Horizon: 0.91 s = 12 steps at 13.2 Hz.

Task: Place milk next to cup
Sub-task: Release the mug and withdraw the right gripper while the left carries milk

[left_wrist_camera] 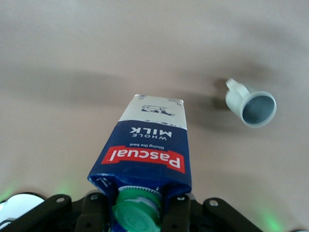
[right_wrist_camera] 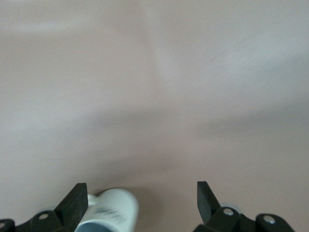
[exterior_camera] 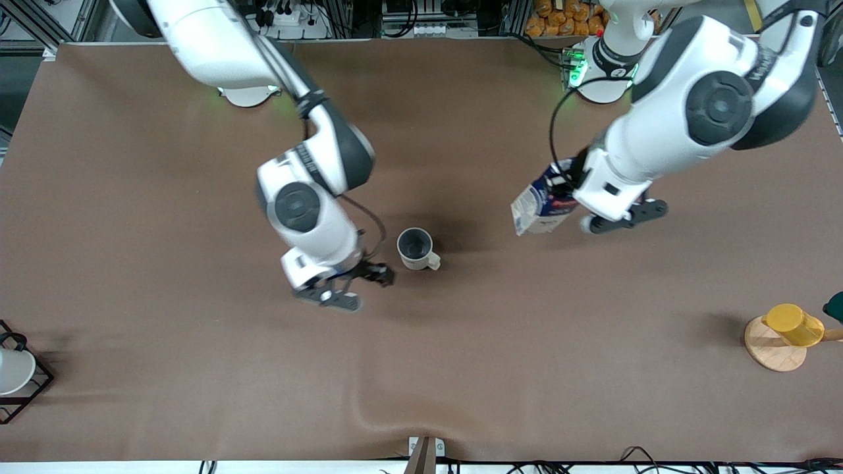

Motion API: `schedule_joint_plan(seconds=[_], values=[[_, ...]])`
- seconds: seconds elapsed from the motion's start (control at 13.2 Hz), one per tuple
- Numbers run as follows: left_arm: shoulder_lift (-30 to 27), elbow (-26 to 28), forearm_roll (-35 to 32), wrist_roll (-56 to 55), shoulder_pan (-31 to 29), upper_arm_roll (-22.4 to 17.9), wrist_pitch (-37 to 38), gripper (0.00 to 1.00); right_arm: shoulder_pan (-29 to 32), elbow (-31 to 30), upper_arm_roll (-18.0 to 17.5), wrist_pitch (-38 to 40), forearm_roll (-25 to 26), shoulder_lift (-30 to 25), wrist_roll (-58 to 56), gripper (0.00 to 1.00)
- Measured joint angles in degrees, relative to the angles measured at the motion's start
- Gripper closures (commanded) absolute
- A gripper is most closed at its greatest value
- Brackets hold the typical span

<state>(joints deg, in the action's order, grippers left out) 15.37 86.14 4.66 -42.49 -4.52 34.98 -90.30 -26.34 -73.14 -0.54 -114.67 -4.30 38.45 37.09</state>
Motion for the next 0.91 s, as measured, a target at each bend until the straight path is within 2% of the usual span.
schedule_joint_plan(seconds=[0.3, 0.46, 0.68, 0.91], values=[[3.2, -0.8, -0.3, -6.8, 8.6, 0.7, -0.4, 0.72, 10.0, -0.6, 0.1, 3.4, 0.0, -1.1, -18.0, 0.00], [5.5, -1.5, -1.7, -11.0, 14.5, 0.6, -3.0, 0.72, 14.1, -2.9, 0.1, 3.4, 0.0, -2.8, -25.4, 0.00], [9.7, -2.9, -6.7, -15.9, 20.3, 0.1, -9.5, 0.72, 18.6, -9.7, 0.2, 3.7, 0.0, -8.8, -32.2, 0.00], [15.3, -3.4, -11.2, -17.2, 23.2, -0.6, -14.9, 0.72, 25.2, -18.6, 0.2, 4.3, 0.0, -17.4, -41.3, 0.00]])
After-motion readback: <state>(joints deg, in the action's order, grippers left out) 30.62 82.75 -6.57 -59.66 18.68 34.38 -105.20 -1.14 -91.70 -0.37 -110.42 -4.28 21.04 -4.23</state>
